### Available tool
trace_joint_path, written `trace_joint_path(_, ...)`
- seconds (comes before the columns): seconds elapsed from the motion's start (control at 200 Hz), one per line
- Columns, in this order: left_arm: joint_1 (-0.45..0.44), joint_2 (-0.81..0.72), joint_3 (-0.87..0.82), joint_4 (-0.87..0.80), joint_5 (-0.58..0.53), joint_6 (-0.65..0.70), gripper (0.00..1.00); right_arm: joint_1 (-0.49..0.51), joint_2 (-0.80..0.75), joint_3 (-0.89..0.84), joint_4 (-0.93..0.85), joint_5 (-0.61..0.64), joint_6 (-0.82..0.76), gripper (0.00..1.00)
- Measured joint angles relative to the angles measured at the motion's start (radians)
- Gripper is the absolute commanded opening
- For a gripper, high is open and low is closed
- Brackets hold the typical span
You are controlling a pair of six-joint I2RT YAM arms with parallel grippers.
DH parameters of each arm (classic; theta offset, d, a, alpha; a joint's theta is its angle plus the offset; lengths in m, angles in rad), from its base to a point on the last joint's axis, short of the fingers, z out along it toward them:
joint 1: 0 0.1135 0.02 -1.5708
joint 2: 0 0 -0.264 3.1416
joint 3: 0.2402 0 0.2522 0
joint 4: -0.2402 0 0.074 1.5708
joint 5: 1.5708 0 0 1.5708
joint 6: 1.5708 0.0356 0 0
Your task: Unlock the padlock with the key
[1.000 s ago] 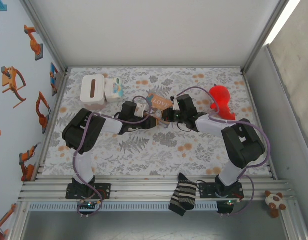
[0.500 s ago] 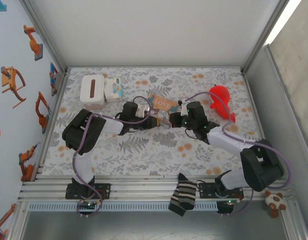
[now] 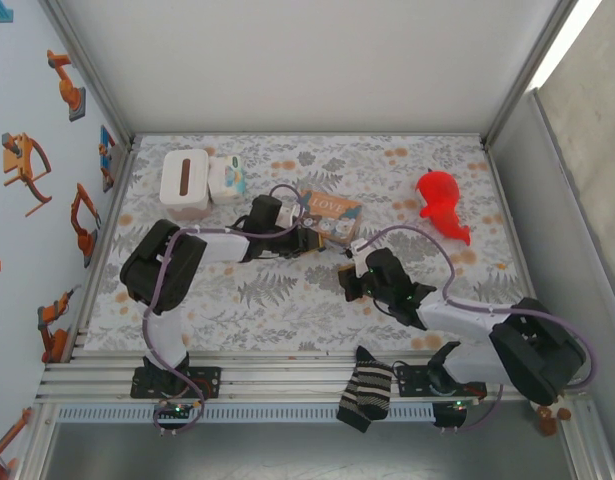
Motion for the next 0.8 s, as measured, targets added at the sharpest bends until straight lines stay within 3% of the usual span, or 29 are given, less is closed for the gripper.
trace_joint_path(0.426, -0.013, -0.025, 0.067, -0.188, 0.006, 0.0, 0.28, 0.044, 0.252, -0.01, 0.282, 0.117, -0.084, 0.0)
trace_joint_path(0.801, -0.013, -0.025, 0.068, -0.208, 0.006, 0.0, 0.28, 0.056, 0.294, -0.01, 0.369, 0.158, -0.087, 0.0)
